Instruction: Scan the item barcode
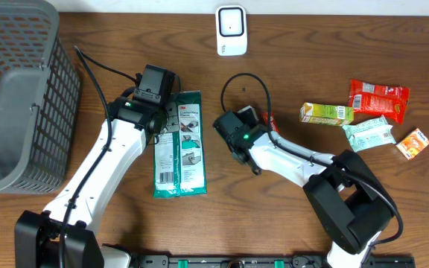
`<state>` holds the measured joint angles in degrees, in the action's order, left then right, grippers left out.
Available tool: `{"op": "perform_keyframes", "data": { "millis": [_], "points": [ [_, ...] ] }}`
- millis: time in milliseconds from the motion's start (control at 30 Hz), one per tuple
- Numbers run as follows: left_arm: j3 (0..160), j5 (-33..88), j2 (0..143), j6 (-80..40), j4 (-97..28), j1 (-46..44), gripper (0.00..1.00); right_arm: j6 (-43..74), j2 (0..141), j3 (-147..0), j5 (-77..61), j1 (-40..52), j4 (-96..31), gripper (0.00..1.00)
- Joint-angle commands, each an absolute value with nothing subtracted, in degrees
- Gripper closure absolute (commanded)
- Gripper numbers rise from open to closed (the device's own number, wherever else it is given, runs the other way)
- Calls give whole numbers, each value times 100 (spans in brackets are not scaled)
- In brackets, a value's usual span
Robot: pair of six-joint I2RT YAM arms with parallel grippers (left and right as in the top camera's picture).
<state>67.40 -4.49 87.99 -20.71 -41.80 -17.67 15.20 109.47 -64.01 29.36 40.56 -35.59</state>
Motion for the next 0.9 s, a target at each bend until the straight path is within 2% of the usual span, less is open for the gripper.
{"op": "perform_keyframes", "data": {
  "millis": [0, 100, 167, 200, 233, 267, 500, 700, 867],
  "points": [
    [6796, -523, 8842, -2018, -4195, -1743, 51, 1586, 10903, -7000, 1767, 3933, -4191, 48],
    [6792, -521, 8842, -2018, -4198, -1743, 51, 1586, 10779, -7345, 1142, 3610, -4611, 54],
    [6792, -523, 8842, -2018, -4200, -1743, 50, 1586, 10691, -7406, 602, 3273, -4724, 67],
    [6792, -521, 8842, -2018, -4200, -1743, 50, 1586, 10665, -7404, 336, 3092, -4762, 76],
    [6792, -521, 8842, -2018, -4200, -1743, 50, 1584, 10659, -7404, -32, 2812, -4812, 93],
    [6792, -521, 8842, -2018, -4200, -1743, 51, 1581, 10661, -7397, -290, 2593, -4856, 99],
    [6770, -521, 8851, -2018, -4202, -1743, 50, 1205, 10661, -7214, -1009, 1540, -4858, 99],
    [6770, -521, 9006, -2021, -4215, -1743, 51, 1192, 10661, -7124, -902, 1428, -5050, 99],
    [6770, -521, 9026, -2021, -4152, -1743, 50, 1219, 10661, -6665, -884, 1435, -4641, 99]
  ]
}}
